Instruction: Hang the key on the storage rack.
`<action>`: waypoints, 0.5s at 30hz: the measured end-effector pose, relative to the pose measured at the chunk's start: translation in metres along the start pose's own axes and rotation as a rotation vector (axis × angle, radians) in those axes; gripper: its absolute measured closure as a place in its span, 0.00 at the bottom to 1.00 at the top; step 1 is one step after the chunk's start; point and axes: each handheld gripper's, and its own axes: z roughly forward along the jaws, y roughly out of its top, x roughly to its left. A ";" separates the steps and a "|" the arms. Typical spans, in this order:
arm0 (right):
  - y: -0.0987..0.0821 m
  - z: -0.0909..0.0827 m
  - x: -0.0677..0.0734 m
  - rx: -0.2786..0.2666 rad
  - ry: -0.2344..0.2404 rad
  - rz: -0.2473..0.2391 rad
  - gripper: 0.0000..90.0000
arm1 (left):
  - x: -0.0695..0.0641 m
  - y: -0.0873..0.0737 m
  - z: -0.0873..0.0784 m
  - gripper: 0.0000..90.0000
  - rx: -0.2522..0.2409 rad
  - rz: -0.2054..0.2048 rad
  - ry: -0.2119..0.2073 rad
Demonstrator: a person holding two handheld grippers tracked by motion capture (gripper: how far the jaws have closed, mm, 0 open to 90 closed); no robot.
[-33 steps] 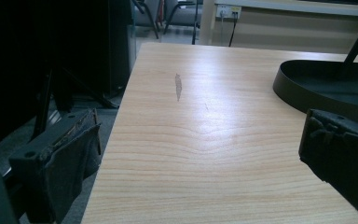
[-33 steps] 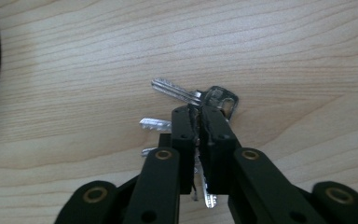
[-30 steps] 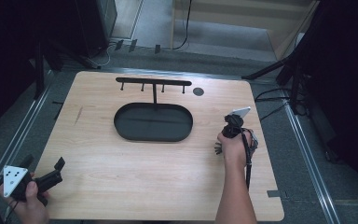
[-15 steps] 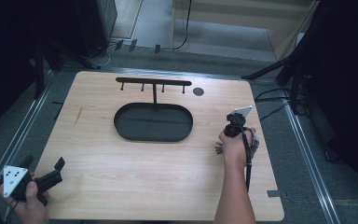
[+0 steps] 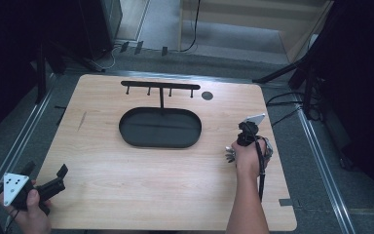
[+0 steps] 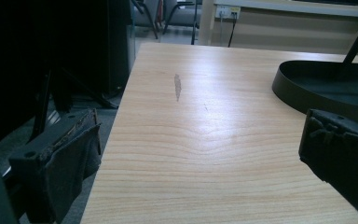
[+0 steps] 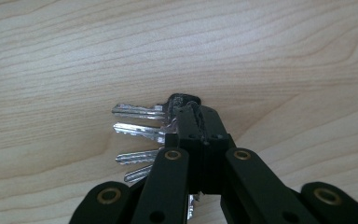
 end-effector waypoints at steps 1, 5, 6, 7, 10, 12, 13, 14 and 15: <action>0.000 -0.001 0.000 -0.008 -0.002 -0.025 1.00 | 0.000 0.000 0.000 0.00 0.000 0.000 0.000; 0.002 -0.010 0.003 -0.018 0.014 -0.092 1.00 | 0.000 0.000 0.000 0.00 0.001 0.001 0.001; 0.003 -0.014 0.003 -0.031 0.021 -0.116 1.00 | 0.000 0.000 0.000 0.00 0.002 0.002 0.001; 0.004 -0.019 0.005 -0.028 0.022 -0.127 1.00 | 0.000 0.000 0.000 0.00 0.002 0.002 0.001; 0.008 -0.035 0.010 -0.045 0.032 -0.193 1.00 | 0.000 0.000 0.000 0.00 0.001 0.000 0.001; 0.010 -0.045 0.015 -0.055 0.038 -0.228 1.00 | 0.000 0.000 0.000 0.00 0.001 0.000 0.001; 0.011 -0.050 0.018 -0.063 0.042 -0.246 1.00 | 0.000 0.000 0.000 0.00 0.001 -0.001 0.001; 0.012 -0.055 0.020 -0.069 0.043 -0.263 1.00 | 0.000 0.000 0.000 0.00 0.001 -0.001 0.001; 0.012 -0.060 0.023 -0.079 0.053 -0.284 1.00 | 0.000 0.000 0.000 0.00 0.001 0.000 0.001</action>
